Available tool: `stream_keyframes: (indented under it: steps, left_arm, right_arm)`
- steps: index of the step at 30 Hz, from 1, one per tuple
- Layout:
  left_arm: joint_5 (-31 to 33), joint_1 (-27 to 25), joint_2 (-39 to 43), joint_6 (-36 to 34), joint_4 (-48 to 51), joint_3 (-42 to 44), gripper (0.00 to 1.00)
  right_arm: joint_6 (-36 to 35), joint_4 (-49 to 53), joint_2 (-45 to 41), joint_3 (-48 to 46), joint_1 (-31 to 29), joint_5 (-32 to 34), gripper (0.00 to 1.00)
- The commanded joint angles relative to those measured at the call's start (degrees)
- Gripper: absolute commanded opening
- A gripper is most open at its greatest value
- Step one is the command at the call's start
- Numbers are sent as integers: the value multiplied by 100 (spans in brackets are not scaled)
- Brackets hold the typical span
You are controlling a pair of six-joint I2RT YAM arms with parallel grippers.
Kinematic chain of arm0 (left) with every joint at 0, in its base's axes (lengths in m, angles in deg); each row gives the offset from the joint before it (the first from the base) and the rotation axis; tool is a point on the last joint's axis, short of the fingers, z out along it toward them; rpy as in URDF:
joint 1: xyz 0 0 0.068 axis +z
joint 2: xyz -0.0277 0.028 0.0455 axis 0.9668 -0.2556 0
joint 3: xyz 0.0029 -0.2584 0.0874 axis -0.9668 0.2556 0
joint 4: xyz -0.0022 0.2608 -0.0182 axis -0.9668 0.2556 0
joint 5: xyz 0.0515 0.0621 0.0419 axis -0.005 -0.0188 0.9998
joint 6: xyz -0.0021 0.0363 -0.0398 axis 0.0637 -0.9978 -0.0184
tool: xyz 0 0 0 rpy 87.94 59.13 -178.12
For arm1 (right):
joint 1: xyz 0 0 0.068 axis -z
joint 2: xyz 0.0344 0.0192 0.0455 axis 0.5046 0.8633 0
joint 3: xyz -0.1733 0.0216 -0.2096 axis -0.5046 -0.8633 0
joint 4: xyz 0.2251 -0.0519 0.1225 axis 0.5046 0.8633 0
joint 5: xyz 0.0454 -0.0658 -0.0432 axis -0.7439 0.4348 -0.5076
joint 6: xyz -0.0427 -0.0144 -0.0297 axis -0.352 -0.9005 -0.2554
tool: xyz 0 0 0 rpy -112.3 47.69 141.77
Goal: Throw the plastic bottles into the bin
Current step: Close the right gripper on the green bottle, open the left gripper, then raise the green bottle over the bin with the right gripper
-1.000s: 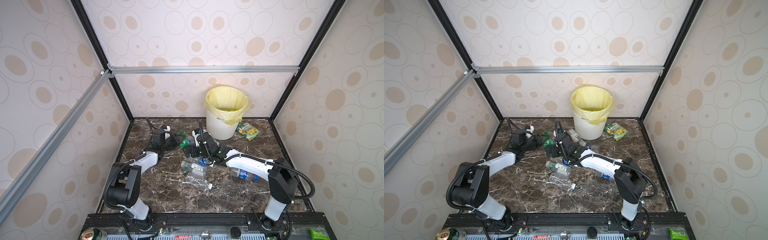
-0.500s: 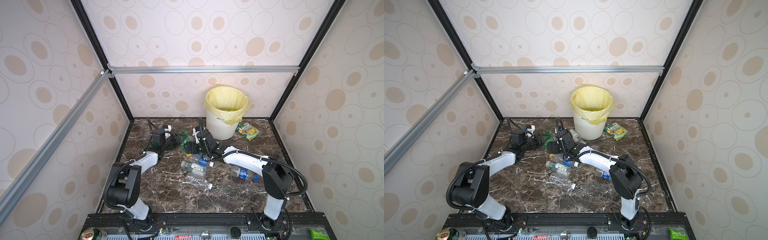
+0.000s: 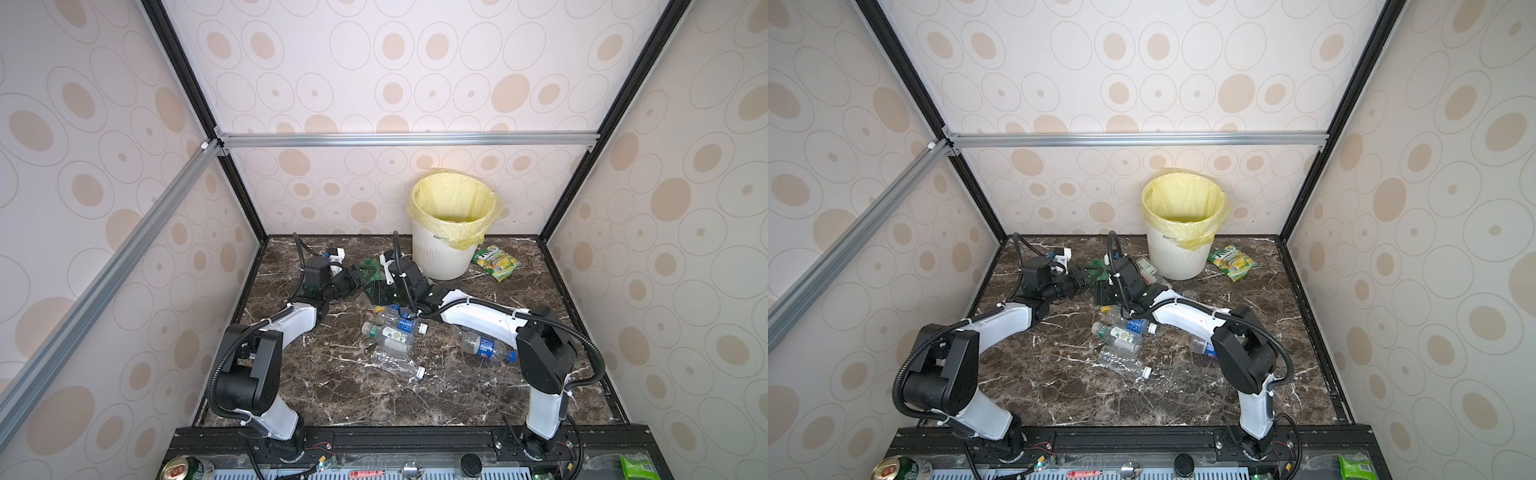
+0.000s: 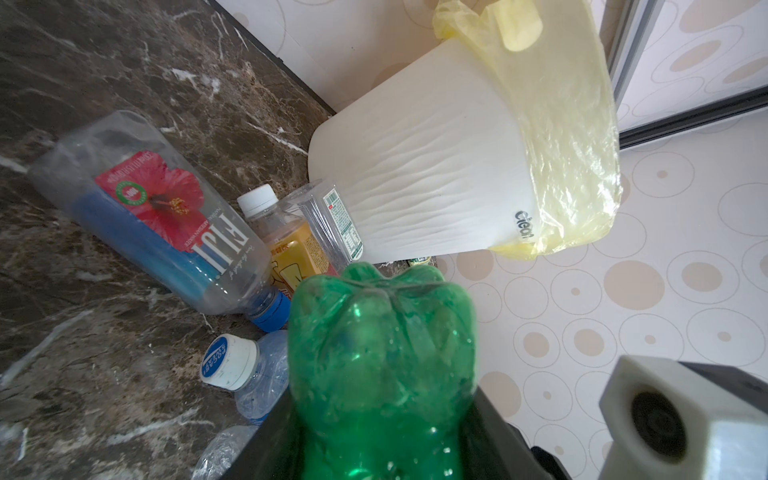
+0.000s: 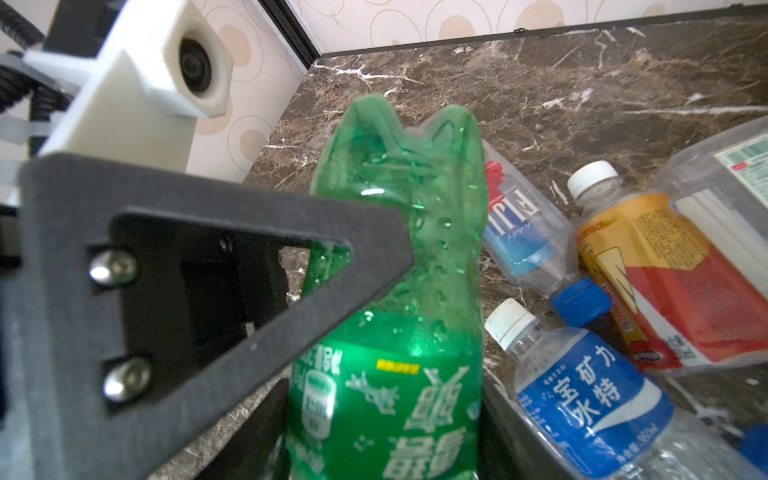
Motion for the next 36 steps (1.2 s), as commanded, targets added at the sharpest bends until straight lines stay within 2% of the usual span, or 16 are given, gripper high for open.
stream_keyframes:
  steps: [1,8,20,26,32,36]
  left_arm:
    - [-193,-42,8,107,-252,-196,55]
    - [-168,-45,-1,124,-240,-172,64]
    - [209,175,337,-190,178,-197,99]
    - [454,244,667,-454,225,-186,99]
    - [549,195,999,-508,-254,-46,99]
    - [697,-79,1265,-762,-311,-159,99]
  right_arm:
    - [12,18,98,107,14,21,59]
    - [60,4,33,-3,16,37,52]
    - [-111,450,-268,-209,60,349,49]
    - [-265,709,-553,-287,197,506,49]
    - [-552,1040,-1056,-218,429,753,49]
    - [-878,1303,-1474,29,637,1009,49]
